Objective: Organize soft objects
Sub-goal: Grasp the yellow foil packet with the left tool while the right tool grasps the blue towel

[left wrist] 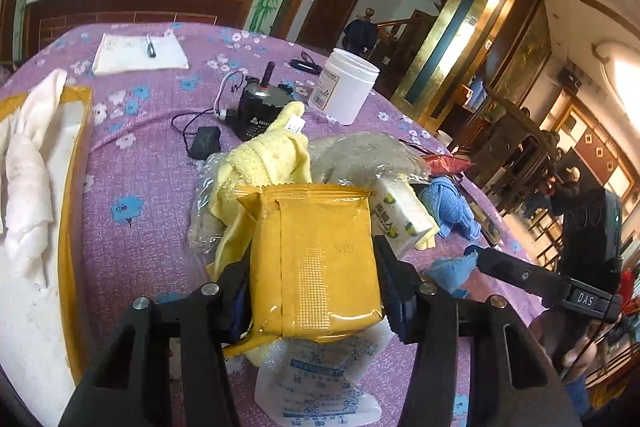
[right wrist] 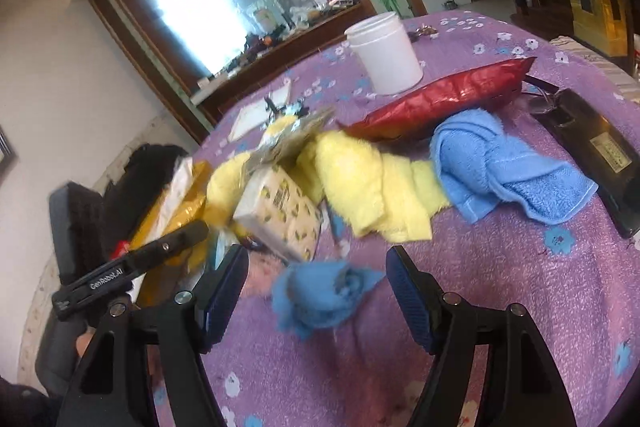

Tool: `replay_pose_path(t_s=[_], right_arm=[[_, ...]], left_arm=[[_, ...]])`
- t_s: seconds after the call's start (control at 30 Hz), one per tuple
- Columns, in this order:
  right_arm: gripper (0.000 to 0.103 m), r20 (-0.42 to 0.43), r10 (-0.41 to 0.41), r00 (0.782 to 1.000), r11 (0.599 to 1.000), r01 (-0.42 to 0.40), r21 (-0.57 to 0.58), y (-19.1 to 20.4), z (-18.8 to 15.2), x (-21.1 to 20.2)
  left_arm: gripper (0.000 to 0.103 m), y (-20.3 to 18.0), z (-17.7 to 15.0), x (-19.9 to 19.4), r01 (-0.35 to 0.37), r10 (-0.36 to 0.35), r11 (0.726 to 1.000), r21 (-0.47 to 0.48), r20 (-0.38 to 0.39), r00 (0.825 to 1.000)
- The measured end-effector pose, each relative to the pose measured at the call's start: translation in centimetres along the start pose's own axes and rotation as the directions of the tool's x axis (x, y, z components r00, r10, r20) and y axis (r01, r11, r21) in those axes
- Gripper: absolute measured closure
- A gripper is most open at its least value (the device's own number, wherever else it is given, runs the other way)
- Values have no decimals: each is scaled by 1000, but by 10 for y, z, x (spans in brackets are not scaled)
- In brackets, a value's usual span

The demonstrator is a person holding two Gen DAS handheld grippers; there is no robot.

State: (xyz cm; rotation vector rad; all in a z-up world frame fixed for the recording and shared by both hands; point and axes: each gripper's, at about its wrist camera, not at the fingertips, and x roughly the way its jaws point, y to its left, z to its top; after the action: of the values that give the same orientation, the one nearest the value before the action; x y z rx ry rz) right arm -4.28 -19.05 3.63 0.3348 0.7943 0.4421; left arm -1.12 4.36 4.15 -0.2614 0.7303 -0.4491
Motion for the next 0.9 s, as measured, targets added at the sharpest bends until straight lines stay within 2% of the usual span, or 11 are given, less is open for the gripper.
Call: replay_pose_path(t_s=[0.1, 0.17, 0.2, 0.27, 0.3, 0.43, 0.6, 0.9], right_arm=[[28, -69, -45, 997, 999, 43, -31, 12, -1, 17], [48, -98, -86, 991, 994, 80, -71, 19, -4, 26], [71, -106, -103, 989, 991, 93, -91, 22, -6, 28], [73, -83, -123, 989, 988, 114, -106, 26, -7, 26], [80, -67, -129, 989, 986, 121, -117, 27, -6, 22], [80, 18, -151, 988, 980, 152, -128, 31, 0, 3], [80, 106, -112, 988, 985, 125, -117, 34, 9, -19], [80, 97, -79, 992, 989, 90, -118, 47, 9, -17]], left_arm=[[51, -7, -2, -4, -26, 26, 999, 41, 24, 999], [51, -7, -3, -6, -33, 32, 998, 48, 29, 999], [51, -7, -3, -6, -34, 33, 998, 48, 29, 999], [51, -6, -3, -7, -40, 38, 998, 47, 31, 999], [51, -5, -3, -7, -41, 39, 998, 48, 32, 999], [51, -8, -4, -9, -42, 39, 997, 61, 40, 998], [51, -9, -4, -10, -36, 33, 997, 66, 49, 998], [51, -8, -3, -13, -30, 26, 998, 59, 61, 998]])
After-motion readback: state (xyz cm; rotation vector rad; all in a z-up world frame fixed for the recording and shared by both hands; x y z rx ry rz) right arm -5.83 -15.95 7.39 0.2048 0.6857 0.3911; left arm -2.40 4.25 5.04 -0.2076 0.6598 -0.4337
